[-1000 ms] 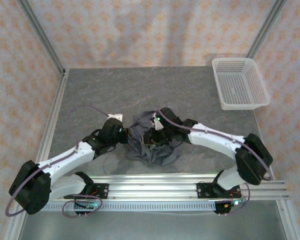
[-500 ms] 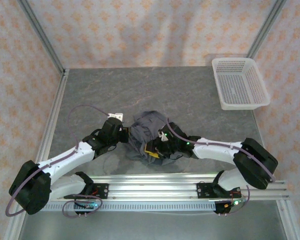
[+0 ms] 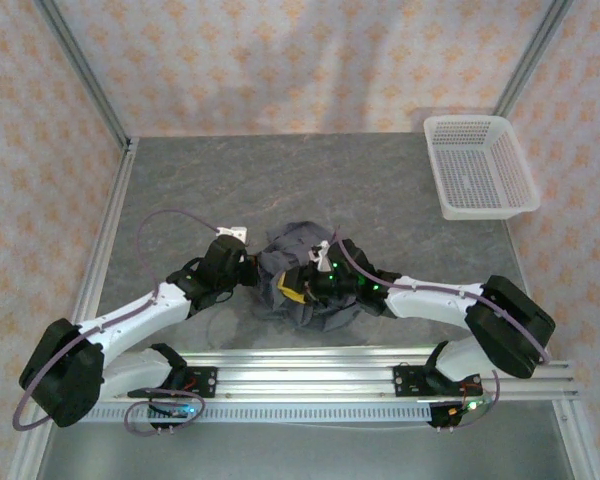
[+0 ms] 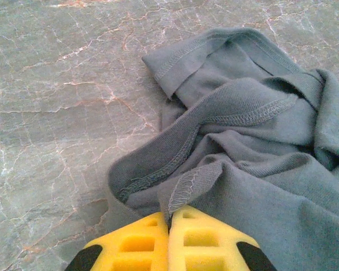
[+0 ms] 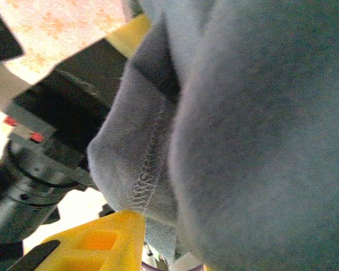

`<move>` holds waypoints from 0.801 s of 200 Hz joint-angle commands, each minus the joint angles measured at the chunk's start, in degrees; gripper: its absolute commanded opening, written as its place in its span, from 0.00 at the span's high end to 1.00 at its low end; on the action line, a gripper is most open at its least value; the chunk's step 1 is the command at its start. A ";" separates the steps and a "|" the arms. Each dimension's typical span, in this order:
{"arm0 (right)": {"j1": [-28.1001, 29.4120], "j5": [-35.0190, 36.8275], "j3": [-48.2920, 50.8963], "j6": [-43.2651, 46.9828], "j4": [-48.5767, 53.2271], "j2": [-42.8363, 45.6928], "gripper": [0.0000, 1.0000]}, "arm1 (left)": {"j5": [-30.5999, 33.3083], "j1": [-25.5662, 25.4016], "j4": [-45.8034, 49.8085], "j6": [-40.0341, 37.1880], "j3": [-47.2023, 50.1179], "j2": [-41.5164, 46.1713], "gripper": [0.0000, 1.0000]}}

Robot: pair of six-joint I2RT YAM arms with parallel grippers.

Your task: Fold the inside-out t-shirt

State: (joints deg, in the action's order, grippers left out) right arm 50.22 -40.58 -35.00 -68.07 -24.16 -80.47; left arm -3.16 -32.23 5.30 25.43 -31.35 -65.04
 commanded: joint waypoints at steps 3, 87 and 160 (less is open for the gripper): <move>0.39 -0.32 0.71 -3.58 -9.10 1.14 0.67 | 0.52 0.16 -0.36 -0.78 -1.39 -0.09 1.00; 1.73 20.87 -13.08 25.83 50.66 8.35 0.82 | 14.57 0.53 13.51 5.65 -3.73 -3.10 1.00; 1.81 29.08 -30.90 42.43 62.07 -5.06 0.69 | 5.62 5.25 26.45 21.45 -4.23 21.16 0.37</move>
State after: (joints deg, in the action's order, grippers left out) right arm 51.62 -17.65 -58.65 -34.11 29.87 -77.25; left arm 5.21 -27.31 23.86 39.70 -32.47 -50.39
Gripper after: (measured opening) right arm 0.266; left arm 0.661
